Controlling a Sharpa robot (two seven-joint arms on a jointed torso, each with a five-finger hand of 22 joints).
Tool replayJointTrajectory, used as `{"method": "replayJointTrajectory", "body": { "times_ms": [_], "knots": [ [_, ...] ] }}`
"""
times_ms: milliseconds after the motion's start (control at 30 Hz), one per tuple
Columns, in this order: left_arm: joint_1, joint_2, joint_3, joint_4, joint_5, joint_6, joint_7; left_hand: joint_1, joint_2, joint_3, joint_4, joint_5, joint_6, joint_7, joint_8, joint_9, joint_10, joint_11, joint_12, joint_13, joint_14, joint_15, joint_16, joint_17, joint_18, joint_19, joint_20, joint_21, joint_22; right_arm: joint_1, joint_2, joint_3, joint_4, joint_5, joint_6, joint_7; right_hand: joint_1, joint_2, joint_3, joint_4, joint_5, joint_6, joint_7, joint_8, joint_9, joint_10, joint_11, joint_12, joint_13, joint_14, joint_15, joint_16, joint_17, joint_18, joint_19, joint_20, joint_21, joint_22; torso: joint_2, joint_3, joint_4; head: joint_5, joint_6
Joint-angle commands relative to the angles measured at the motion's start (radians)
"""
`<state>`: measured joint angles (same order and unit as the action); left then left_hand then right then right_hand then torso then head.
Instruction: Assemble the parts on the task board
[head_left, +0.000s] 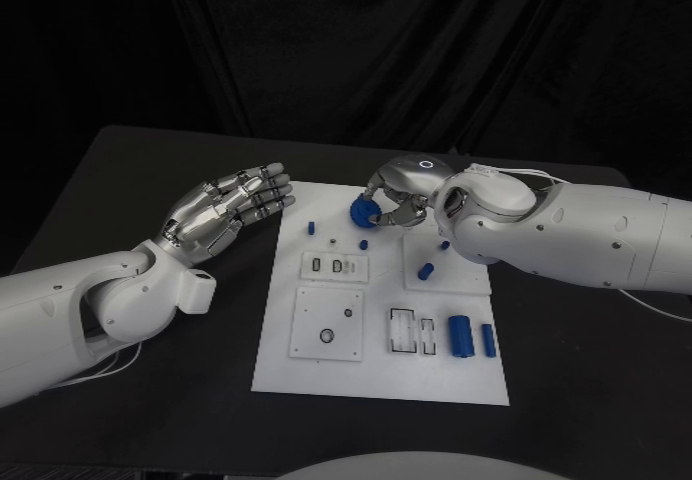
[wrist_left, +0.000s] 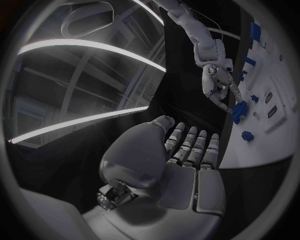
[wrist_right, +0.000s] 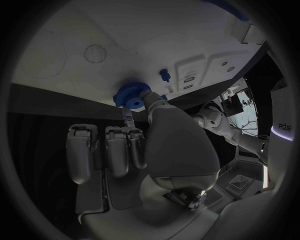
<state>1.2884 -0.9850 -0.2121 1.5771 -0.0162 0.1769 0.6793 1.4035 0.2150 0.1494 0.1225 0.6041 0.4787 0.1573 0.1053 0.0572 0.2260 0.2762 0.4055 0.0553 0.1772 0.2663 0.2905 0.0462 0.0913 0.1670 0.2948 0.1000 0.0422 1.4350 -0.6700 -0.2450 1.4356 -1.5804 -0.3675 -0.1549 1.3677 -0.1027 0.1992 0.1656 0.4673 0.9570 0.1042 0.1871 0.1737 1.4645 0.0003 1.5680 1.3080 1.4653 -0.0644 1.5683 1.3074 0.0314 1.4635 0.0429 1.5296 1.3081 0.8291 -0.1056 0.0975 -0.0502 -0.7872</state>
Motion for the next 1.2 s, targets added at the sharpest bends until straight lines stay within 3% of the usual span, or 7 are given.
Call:
{"method": "replayJointTrajectory", "body": {
  "times_ms": [33, 300, 500, 567, 600, 800, 1200],
  "knots": [
    [-0.001, 0.002, 0.001, 0.000, 0.001, 0.018, 0.111, -0.011, 0.001, 0.008, 0.001, 0.003, 0.001, 0.010, 0.003, 0.001, 0.000, 0.009, 0.004, 0.001, 0.000, 0.008, 0.005, 0.001, -0.005, 0.001, -0.002, 0.004, -0.002, -0.004, 0.005, 0.001, -0.001, -0.022, 0.020, -0.017, -0.002, 0.005, 0.008, -0.002, -0.005, 0.016, -0.024, 0.108, 0.244, 0.106, 0.007, 0.003, 0.263, 0.105, 0.008, 0.003, 0.263, -0.014, 0.068, 0.009, -0.002, 0.220, 0.000, -0.0001, -0.0001, 0.001, -0.001],
    [-0.001, 0.002, 0.001, -0.002, 0.001, 0.019, 0.109, -0.011, 0.001, 0.008, 0.001, 0.003, 0.001, 0.010, 0.003, 0.001, 0.000, 0.009, 0.004, 0.001, 0.000, 0.008, 0.005, 0.001, -0.005, 0.001, -0.002, 0.004, -0.002, -0.005, 0.012, 0.001, -0.004, -0.023, 0.017, -0.009, -0.008, 0.002, 0.019, -0.002, -0.011, -0.025, -0.010, 0.059, 0.226, 0.106, 0.012, 0.003, 0.263, 0.105, 0.014, 0.003, 0.263, -0.013, 0.066, 0.017, -0.005, 0.218, 0.000, 0.0009, -0.0021, 0.004, -0.002],
    [-0.001, 0.004, 0.001, -0.005, 0.001, 0.019, 0.107, -0.012, 0.000, 0.012, 0.001, 0.002, 0.000, 0.011, 0.003, 0.001, -0.001, 0.009, 0.003, 0.001, -0.001, 0.009, 0.005, 0.001, -0.006, 0.001, -0.002, 0.004, -0.002, -0.005, 0.016, 0.002, -0.006, -0.024, 0.012, -0.001, -0.022, -0.012, 0.042, 0.002, -0.040, -0.130, -0.002, -0.057, 0.163, 0.106, 0.007, 0.003, 0.263, 0.105, 0.010, 0.003, 0.263, -0.006, 0.050, 0.014, -0.025, 0.203, 0.000, 0.0014, -0.0003, 0.002, -0.003],
    [-0.001, 0.004, 0.001, -0.005, 0.001, 0.019, 0.106, -0.012, 0.000, 0.012, 0.001, 0.002, 0.000, 0.011, 0.003, 0.001, -0.001, 0.009, 0.003, 0.001, -0.001, 0.009, 0.005, 0.001, -0.006, 0.001, -0.002, 0.004, -0.002, -0.005, 0.017, 0.002, -0.007, -0.024, 0.012, 0.000, -0.021, -0.013, 0.044, 0.001, -0.041, -0.137, -0.003, -0.064, 0.157, 0.106, 0.006, 0.003, 0.263, 0.105, 0.010, 0.003, 0.263, -0.006, 0.049, 0.014, -0.027, 0.201, 0.000, 0.0014, -0.0002, 0.002, -0.003],
    [-0.001, 0.004, 0.001, -0.005, 0.001, 0.019, 0.106, -0.012, 0.000, 0.012, 0.001, 0.002, 0.000, 0.011, 0.003, 0.001, -0.001, 0.009, 0.003, 0.001, -0.001, 0.009, 0.005, 0.001, -0.006, 0.001, -0.002, 0.004, -0.002, -0.005, 0.018, 0.002, -0.008, -0.024, 0.012, 0.000, -0.021, -0.016, 0.048, -0.002, -0.042, -0.159, -0.003, -0.085, 0.142, 0.106, 0.004, 0.003, 0.263, 0.105, 0.009, 0.003, 0.263, -0.003, 0.043, 0.013, -0.035, 0.195, 0.000, 0.0010, -0.0003, 0.002, -0.003],
    [-0.002, 0.004, 0.001, -0.006, 0.001, 0.019, 0.105, -0.012, 0.000, 0.012, 0.001, 0.002, 0.000, 0.011, 0.003, 0.001, -0.001, 0.009, 0.003, 0.001, -0.001, 0.009, 0.005, 0.001, -0.006, 0.001, -0.002, 0.004, -0.002, -0.005, 0.022, 0.002, -0.012, -0.024, 0.012, 0.002, -0.021, -0.016, 0.054, -0.008, -0.044, -0.196, -0.009, -0.116, 0.113, 0.106, 0.001, 0.003, 0.263, 0.103, 0.004, -0.003, 0.255, 0.001, 0.035, 0.010, -0.047, 0.187, 0.000, 0.0006, -0.0013, 0.003, -0.005],
    [-0.002, 0.005, 0.001, -0.008, 0.001, 0.021, 0.102, -0.014, 0.000, 0.015, 0.000, 0.002, -0.001, 0.012, 0.002, 0.000, -0.002, 0.010, 0.003, 0.001, -0.002, 0.009, 0.005, 0.001, -0.006, 0.001, -0.002, 0.004, -0.002, -0.005, 0.019, 0.003, -0.013, -0.018, 0.013, 0.005, -0.020, -0.015, 0.057, -0.011, -0.043, -0.208, -0.009, -0.122, 0.102, 0.100, 0.000, -0.001, 0.255, 0.099, 0.003, -0.012, 0.242, 0.003, 0.030, 0.008, -0.055, 0.182, 0.000, 0.0008, -0.0004, 0.001, -0.008]
  ]
}}
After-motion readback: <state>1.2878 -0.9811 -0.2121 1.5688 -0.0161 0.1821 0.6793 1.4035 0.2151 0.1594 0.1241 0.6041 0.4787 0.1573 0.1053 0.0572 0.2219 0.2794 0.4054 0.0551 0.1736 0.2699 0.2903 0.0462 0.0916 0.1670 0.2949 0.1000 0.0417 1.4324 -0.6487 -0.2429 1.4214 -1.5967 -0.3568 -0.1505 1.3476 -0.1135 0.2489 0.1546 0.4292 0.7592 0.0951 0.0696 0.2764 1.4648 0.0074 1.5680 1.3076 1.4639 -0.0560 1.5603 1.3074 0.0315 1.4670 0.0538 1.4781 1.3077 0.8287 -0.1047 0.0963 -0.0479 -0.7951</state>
